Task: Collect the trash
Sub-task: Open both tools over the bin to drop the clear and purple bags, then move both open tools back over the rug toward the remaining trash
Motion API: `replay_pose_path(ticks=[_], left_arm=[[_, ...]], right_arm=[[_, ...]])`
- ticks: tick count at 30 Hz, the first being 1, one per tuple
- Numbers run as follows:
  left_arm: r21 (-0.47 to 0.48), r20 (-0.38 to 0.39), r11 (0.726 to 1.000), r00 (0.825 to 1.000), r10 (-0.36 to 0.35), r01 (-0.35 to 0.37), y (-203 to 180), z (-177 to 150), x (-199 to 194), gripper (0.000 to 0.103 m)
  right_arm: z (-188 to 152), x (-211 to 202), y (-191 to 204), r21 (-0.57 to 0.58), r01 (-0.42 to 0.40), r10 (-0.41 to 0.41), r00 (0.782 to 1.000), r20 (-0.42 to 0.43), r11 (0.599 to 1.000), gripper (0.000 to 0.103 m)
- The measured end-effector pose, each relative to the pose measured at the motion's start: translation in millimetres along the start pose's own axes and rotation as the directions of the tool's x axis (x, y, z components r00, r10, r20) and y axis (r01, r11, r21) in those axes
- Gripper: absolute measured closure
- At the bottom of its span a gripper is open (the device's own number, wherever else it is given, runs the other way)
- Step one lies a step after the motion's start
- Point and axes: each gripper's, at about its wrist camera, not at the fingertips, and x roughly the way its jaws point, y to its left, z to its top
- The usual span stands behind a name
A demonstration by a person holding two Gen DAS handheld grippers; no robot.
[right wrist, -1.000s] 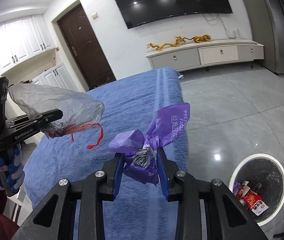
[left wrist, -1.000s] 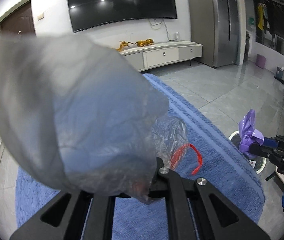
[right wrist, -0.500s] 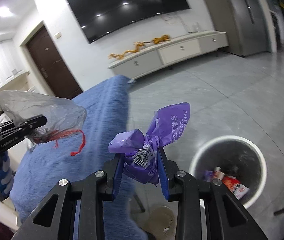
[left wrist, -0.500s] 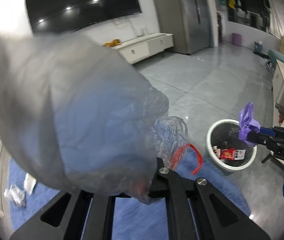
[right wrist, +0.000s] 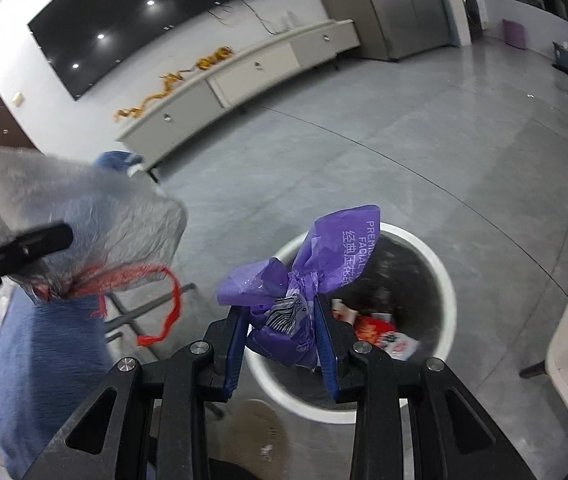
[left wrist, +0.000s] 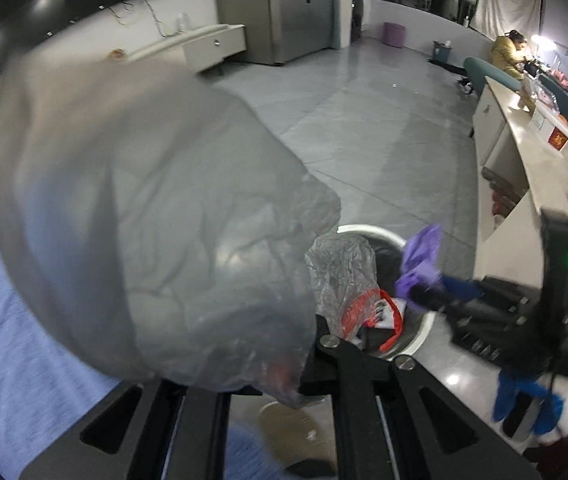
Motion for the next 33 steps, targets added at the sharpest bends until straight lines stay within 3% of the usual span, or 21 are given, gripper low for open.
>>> replay_pose_path(ticks=[6,10,14,18,24,30,33], left_arm=[[-0.009,-0.014,1.000,1.000,-0.019,0.019,-19,24,39,0.095],[-0.038,-0.060,0.996,0.994,-0.088,0.086,-23,35,60,0.091],[-0.065,-0.067,0.989,0.989,-0.135,0.131,-22,39,66,0.053],[-0.089,-0.059,0.983,0.985,-0.164,0.158,-20,38,61,0.051],[-0.092,0.020,0.985,0.989,-0.144,0.145,-8,31,27,0.051],[-0.131,0.143,0.981,0.982,-0.122,0.141,19,23,-34,0.051],[-0.124,0.198,0.987,0.978,-0.071,0.097,32,15,-71,0.051]], right_arm=[[7,20,-19,-0.026,0.087,-0.088,0.995,-0.035,0.996,0.069],[8,31,-25,-0.031,0.138,-0.140,0.989,-0.049,0.990,0.061],[8,33,-27,-0.022,0.161,-0.162,0.985,-0.055,0.987,0.055],[5,30,-27,-0.016,0.178,-0.179,0.982,-0.059,0.984,0.053],[11,3,-19,-0.014,0.179,-0.179,0.984,-0.014,0.984,0.053],[22,-40,5,-0.018,0.171,-0.169,0.982,0.079,0.985,0.053],[27,-66,30,-0.056,0.156,-0.148,0.980,0.131,0.986,0.052]])
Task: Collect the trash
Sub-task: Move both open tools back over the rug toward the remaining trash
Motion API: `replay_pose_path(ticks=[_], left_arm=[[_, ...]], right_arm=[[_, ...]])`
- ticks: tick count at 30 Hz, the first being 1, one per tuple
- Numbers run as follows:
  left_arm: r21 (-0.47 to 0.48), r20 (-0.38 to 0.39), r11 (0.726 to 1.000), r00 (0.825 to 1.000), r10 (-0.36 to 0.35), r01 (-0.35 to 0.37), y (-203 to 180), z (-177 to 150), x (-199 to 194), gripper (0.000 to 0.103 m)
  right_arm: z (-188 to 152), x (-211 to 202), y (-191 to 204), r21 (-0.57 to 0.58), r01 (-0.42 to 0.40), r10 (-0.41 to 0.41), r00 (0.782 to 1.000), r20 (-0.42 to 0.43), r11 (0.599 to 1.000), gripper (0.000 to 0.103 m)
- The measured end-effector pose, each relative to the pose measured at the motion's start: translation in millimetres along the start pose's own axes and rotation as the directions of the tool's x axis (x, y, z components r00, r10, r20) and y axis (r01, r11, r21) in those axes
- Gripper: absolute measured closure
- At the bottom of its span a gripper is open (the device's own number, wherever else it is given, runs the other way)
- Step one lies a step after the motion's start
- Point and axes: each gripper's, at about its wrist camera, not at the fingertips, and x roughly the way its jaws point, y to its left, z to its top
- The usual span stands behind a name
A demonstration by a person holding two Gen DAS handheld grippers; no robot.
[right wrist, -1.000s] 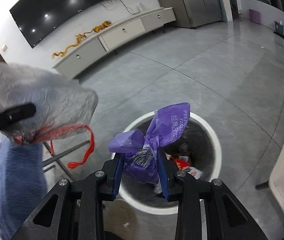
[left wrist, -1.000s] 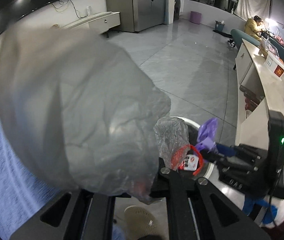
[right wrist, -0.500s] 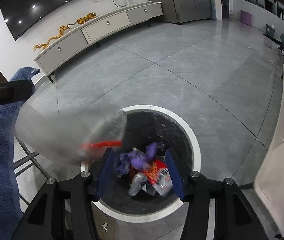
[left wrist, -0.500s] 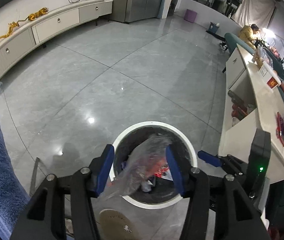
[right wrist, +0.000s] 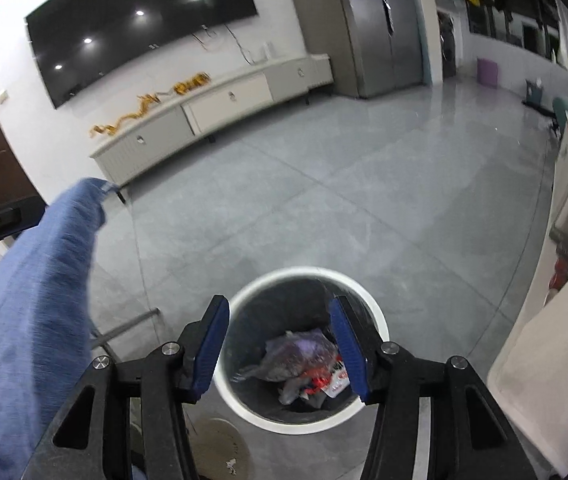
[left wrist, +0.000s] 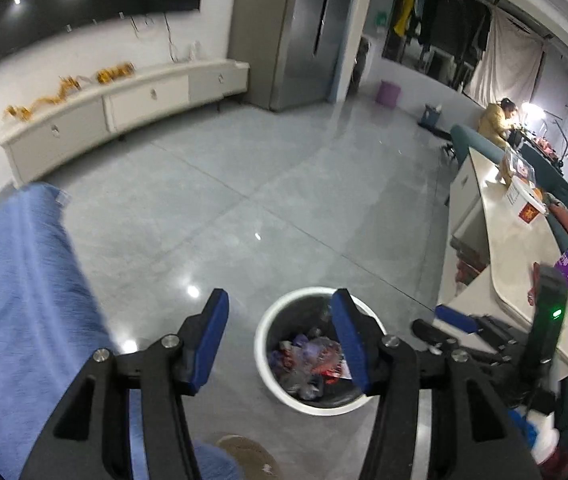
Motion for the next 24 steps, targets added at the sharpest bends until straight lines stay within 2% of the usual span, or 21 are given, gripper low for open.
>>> replay_pose_path(ticks=[5,8,11,14,18,22,24], left_arm=[[-0.015,0.072,0.999,0.997,0.042,-0.041,23,-8,-57,0.051],[-0.028,0.123,0.996,0.988,0.090,-0.087,40,-18,-94,0.051],[-0.045,0.169,0.989,0.975,0.147,-0.141,58,-28,-128,0.050],[-0.089,0.220,0.978,0.954,0.205,-0.190,79,-41,-162,0.038],[-0.156,0.269,0.959,0.924,0.273,-0.238,111,-63,-201,0.038],[-0.211,0.274,0.938,0.905,0.326,-0.275,146,-90,-225,0.038],[-0.235,0.248,0.926,0.903,0.351,-0.296,166,-105,-233,0.038]], right_arm=[[14,-40,40,-0.075,-0.037,0.042,0.997,0.071,0.997,0.050],[21,-64,70,-0.129,-0.070,0.084,0.990,0.112,0.989,0.047],[26,-79,98,-0.180,-0.103,0.129,0.982,0.139,0.978,0.045],[31,-94,132,-0.238,-0.138,0.178,0.971,0.158,0.961,0.041],[34,-101,176,-0.303,-0.180,0.235,0.959,0.158,0.936,0.038],[31,-104,223,-0.369,-0.229,0.296,0.946,0.135,0.901,0.037],[31,-100,245,-0.398,-0.255,0.324,0.939,0.116,0.881,0.035]])
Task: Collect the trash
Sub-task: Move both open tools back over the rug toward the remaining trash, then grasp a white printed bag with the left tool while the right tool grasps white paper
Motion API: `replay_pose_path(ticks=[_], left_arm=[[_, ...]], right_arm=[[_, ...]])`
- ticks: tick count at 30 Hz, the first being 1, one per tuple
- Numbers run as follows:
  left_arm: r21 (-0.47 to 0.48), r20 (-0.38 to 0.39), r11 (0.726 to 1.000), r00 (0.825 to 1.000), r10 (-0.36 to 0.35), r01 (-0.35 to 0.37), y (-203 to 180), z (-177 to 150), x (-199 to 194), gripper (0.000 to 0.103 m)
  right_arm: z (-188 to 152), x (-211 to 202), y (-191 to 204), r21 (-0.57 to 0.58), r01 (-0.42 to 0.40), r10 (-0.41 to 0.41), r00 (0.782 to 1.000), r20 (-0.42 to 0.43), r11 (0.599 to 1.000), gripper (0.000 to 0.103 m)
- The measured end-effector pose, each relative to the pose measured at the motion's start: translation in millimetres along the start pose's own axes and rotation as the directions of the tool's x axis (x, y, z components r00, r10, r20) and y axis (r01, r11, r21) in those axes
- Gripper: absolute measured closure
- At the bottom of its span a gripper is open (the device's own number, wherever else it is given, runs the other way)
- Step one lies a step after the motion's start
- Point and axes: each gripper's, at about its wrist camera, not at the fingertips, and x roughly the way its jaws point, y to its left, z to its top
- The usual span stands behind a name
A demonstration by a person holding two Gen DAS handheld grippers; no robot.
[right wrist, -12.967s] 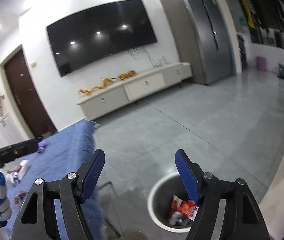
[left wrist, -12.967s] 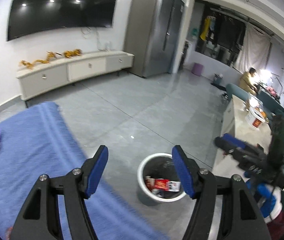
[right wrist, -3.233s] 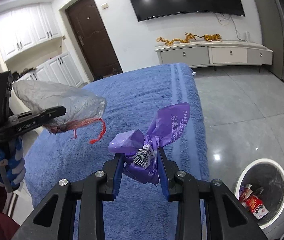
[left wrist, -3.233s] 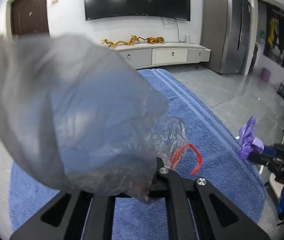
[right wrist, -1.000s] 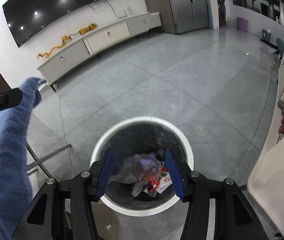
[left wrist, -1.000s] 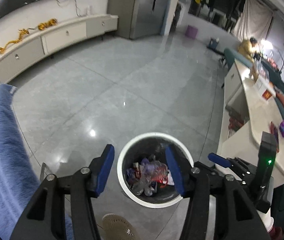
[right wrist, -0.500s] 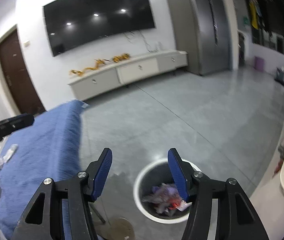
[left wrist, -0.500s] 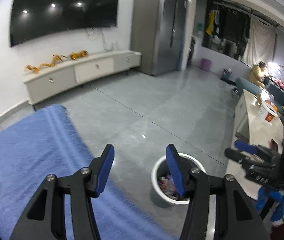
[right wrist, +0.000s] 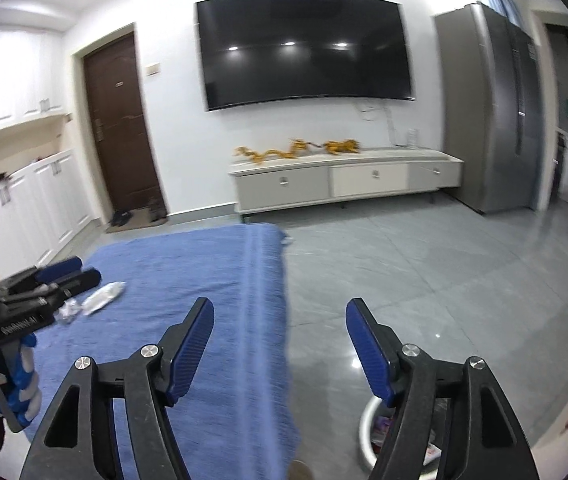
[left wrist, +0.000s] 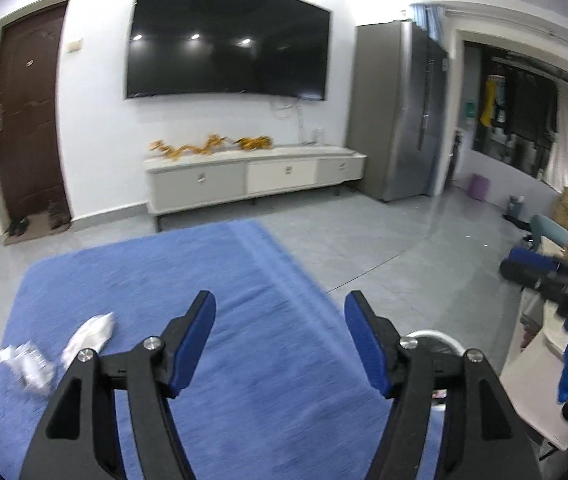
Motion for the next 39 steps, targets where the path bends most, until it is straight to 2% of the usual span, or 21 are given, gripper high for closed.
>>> replay_pose_path(ticks=[5,8,11,15,19,22,30,33,35,39], left_arm=[[-0.078,-0.042,0.991,0.994,0.103,-0.106,72,-25,-11,0.038],[-0.151,-0.069,0.972,0.983,0.170,-0.178,122,-39,-17,0.038],[-0.218,-0.095,0.944,0.968,0.233,-0.249,170,-56,-24,0.038],[-0.305,-0.150,0.893,0.943,0.298,-0.331,224,-77,-22,0.037],[-0.370,-0.203,0.839,0.916,0.346,-0.399,263,-95,-12,0.034],[-0.405,-0.219,0.818,0.912,0.348,-0.409,289,-103,-5,0.031],[-0.431,-0.279,0.804,0.908,0.312,-0.409,317,-109,43,0.028],[-0.456,-0.308,0.798,0.911,0.274,-0.395,328,-119,55,0.028],[-0.468,-0.298,0.797,0.917,0.265,-0.382,331,-120,53,0.028],[-0.451,-0.305,0.800,0.910,0.279,-0.396,327,-122,55,0.028]], right_arm=[[14,31,51,-0.075,-0.076,0.074,0.997,-0.032,0.994,0.035],[16,52,84,-0.120,-0.131,0.124,0.990,-0.059,0.984,0.034],[19,79,119,-0.159,-0.190,0.176,0.980,-0.099,0.969,0.033],[17,110,155,-0.182,-0.260,0.233,0.960,-0.155,0.948,0.032],[10,152,191,-0.174,-0.334,0.290,0.928,-0.235,0.926,0.031],[4,177,210,-0.159,-0.371,0.316,0.904,-0.287,0.915,0.031],[-7,260,256,-0.066,-0.434,0.375,0.837,-0.399,0.899,0.030],[-11,282,272,-0.056,-0.440,0.378,0.823,-0.424,0.896,0.030],[-12,296,282,-0.042,-0.440,0.380,0.817,-0.435,0.897,0.030],[-17,321,295,0.012,-0.433,0.392,0.803,-0.448,0.901,0.030]])
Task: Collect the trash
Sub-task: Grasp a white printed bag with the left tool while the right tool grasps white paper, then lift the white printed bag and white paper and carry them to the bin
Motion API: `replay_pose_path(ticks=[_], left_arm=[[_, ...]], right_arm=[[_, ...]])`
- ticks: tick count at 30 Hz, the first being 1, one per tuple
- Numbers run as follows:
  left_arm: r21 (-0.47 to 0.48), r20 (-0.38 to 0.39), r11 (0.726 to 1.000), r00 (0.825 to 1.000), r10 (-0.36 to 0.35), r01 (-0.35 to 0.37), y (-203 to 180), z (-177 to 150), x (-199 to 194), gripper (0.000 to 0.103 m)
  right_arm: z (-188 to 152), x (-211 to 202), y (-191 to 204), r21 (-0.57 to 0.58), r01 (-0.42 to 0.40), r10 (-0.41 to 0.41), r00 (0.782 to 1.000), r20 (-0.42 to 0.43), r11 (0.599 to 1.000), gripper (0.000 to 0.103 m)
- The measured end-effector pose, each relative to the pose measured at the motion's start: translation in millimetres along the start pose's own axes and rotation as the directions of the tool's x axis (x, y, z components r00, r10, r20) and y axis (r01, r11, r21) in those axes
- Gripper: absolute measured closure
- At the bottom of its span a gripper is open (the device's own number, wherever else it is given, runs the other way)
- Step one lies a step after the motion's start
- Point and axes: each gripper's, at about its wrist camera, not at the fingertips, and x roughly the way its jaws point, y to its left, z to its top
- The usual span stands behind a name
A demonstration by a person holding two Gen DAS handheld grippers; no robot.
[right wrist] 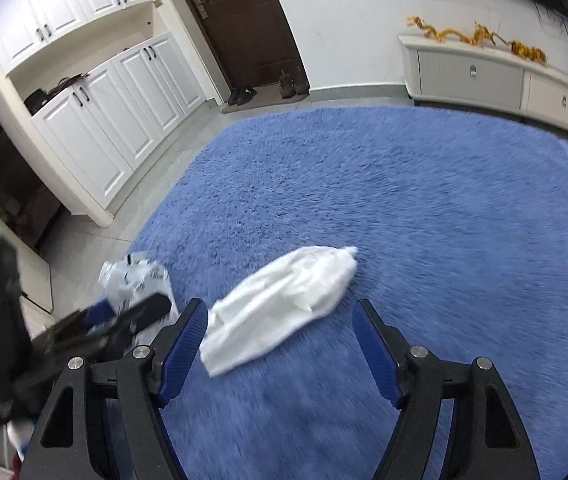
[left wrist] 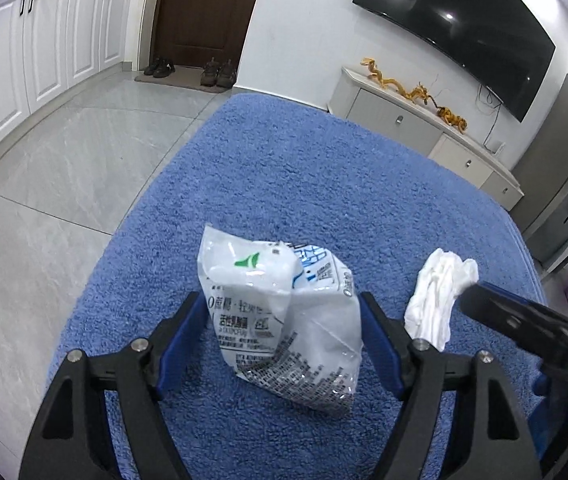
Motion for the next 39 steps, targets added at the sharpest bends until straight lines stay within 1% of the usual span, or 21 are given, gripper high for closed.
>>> replay_pose_path(ticks=[4,6,7,8,10,11,12,13,14,15,21,25,27,30,34,36,39], left_arm=[[0.000,0.007,1.000,1.000,0.001,-0.001,-2,1,1,0.029],[-0.006,0.012,1.000,1.000,-0.007,0.007,-1,1,0,0.033],[-0.006,0.013,1.000,1.000,-0.010,0.010,-1,1,0,0.034],[-0.006,0.015,1.000,1.000,-0.012,0.012,0,0,-1,0.037],[0.002,0.019,1.000,1.000,-0.020,0.020,-2,-1,-2,0.043],[0.009,0.021,1.000,0.999,-0.024,0.024,-4,-2,-3,0.047],[0.018,0.023,1.000,0.999,-0.025,0.025,-5,-3,-3,0.050],[0.026,0.026,0.999,0.999,-0.025,0.024,-7,-3,-4,0.052],[0.034,0.029,0.999,0.999,-0.027,0.026,-9,-4,-5,0.057],[0.042,0.034,0.999,0.999,-0.030,0.028,-11,-4,-6,0.059],[0.069,0.068,0.998,0.998,-0.010,0.005,-18,-12,-23,0.066],[0.066,0.066,0.998,0.998,-0.019,0.015,-19,-23,-38,0.067],[0.073,0.073,0.997,0.997,-0.017,0.011,-21,-26,-47,0.068],[0.088,0.094,0.996,0.995,-0.023,0.015,-26,-29,-66,0.069],[0.137,0.131,0.990,0.990,-0.045,0.027,-45,-31,-96,0.069],[0.166,0.147,0.985,0.987,-0.067,0.042,-58,-33,-110,0.069],[0.207,0.157,0.975,0.981,-0.111,0.077,-82,-37,-126,0.069]], right_arm=[[1,18,0,0.020,0.015,-0.015,1.000,-0.010,1.000,0.031],[0,19,2,-0.007,0.048,-0.048,0.999,0.009,0.999,0.047],[-1,19,2,-0.015,0.056,-0.056,0.998,0.012,0.998,0.057],[-2,17,-1,-0.013,0.055,-0.055,0.998,0.013,0.998,0.062],[-6,12,-8,-0.009,0.047,-0.047,0.999,0.010,0.999,0.078],[-7,10,-10,-0.008,0.043,-0.043,0.999,0.007,0.999,0.082],[-10,7,-14,-0.005,0.040,-0.040,0.999,0.004,0.999,0.089],[-14,0,-18,-0.004,0.035,-0.035,0.999,0.005,0.999,0.093],[-16,-3,-20,-0.004,0.030,-0.030,1.000,0.007,1.000,0.094],[-20,-9,-23,-0.004,0.019,-0.019,1.000,0.011,1.000,0.095],[-34,-51,-30,-0.008,-0.010,0.010,0.998,0.056,1.000,0.097],[-46,-82,-27,-0.035,-0.017,0.020,0.996,0.089,0.999,0.097],[-50,-97,-27,-0.042,-0.025,0.029,0.994,0.106,0.999,0.097],[-64,-129,-28,-0.054,-0.037,0.045,0.988,0.146,0.998,0.097],[-83,-177,-32,-0.070,-0.031,0.044,0.979,0.200,0.997,0.097],[-94,-200,-38,-0.070,-0.016,0.032,0.973,0.230,0.997,0.097],[-115,-245,-54,-0.049,0.012,0.003,0.957,0.291,0.999,0.097]])
